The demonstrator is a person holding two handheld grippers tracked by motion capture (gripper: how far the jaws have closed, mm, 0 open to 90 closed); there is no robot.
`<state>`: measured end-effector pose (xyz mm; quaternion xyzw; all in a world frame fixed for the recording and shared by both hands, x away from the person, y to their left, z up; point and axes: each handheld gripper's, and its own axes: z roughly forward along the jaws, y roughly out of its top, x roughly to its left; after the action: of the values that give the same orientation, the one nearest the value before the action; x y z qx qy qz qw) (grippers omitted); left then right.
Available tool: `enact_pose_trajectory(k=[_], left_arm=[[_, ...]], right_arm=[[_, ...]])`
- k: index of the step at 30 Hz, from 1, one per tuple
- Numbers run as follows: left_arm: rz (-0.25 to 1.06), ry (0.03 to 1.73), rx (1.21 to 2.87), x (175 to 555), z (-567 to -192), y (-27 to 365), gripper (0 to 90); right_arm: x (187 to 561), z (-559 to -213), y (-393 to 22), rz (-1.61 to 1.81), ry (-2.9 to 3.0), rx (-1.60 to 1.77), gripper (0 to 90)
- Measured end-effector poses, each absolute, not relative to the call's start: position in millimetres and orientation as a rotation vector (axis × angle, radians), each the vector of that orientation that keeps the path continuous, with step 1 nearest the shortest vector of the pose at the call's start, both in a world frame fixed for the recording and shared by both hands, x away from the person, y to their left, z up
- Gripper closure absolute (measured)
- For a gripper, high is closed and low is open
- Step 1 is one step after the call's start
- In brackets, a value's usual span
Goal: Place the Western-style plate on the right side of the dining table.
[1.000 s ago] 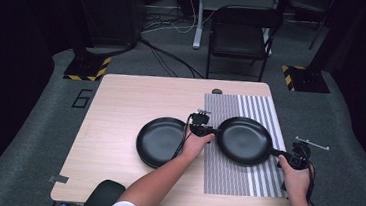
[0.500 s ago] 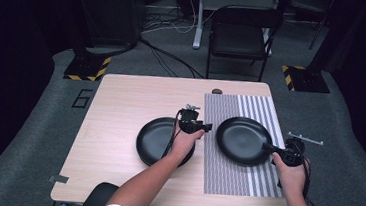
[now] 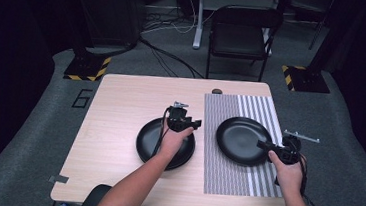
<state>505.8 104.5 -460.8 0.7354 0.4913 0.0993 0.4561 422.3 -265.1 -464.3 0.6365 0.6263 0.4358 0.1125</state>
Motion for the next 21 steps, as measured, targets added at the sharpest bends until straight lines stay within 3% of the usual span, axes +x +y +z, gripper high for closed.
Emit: enact_pose_trajectory(k=[21], left_arm=[[0.349,1.282,1.738,493,-450,180,49.6]], right_arm=[[411,-452,-240,1.271,2.011,1.729,56.0]])
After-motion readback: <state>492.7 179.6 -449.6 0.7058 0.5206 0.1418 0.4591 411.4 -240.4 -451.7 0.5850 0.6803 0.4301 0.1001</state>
